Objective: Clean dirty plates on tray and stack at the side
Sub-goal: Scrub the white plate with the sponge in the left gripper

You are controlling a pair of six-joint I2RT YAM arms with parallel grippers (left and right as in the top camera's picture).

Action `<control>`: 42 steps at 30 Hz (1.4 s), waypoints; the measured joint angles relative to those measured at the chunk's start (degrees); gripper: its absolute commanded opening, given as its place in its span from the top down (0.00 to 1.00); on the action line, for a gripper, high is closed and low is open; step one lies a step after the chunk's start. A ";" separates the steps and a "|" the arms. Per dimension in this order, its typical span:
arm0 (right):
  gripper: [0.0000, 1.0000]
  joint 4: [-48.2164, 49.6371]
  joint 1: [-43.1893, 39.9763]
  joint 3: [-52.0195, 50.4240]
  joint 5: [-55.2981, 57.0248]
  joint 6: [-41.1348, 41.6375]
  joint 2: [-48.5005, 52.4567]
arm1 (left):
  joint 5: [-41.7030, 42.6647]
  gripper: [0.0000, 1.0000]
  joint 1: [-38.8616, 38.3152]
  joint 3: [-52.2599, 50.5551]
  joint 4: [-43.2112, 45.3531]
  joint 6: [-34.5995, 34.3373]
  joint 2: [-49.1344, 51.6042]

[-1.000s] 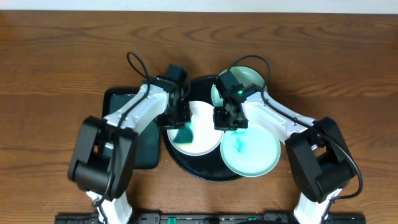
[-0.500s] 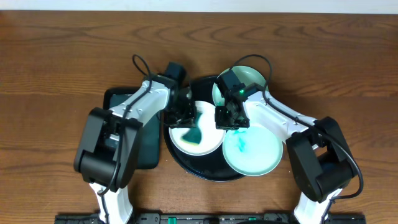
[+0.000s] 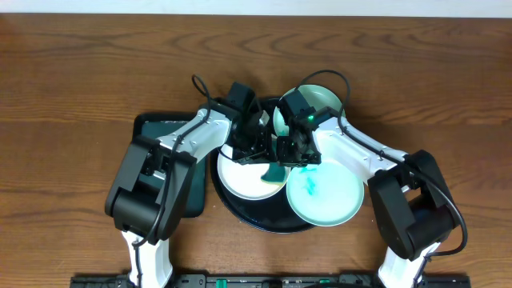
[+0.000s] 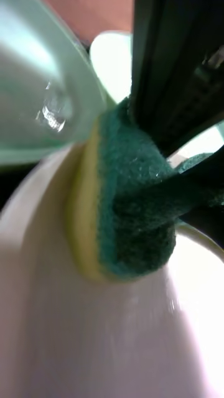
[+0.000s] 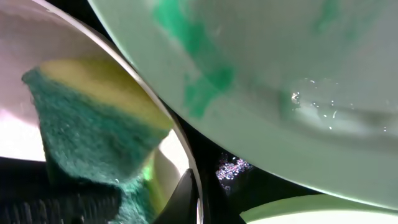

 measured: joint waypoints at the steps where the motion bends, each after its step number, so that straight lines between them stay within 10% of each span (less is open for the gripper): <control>1: 0.99 -0.04 0.00 0.00 0.00 0.00 0.00 | -0.83 0.93 0.07 0.07 -0.68 -0.24 -0.07; 18: 0.99 -0.44 0.00 0.02 -0.02 0.02 0.00 | -30.03 0.93 5.14 2.91 -21.05 -1.77 -3.19; 31: 0.99 -0.46 0.00 0.02 0.39 0.00 0.00 | -12.26 0.93 0.61 1.90 -18.34 16.65 -1.70; 42: 0.99 -2.10 -0.17 0.04 0.85 0.24 0.00 | -3.65 0.93 -0.20 -0.28 -5.49 10.54 -1.20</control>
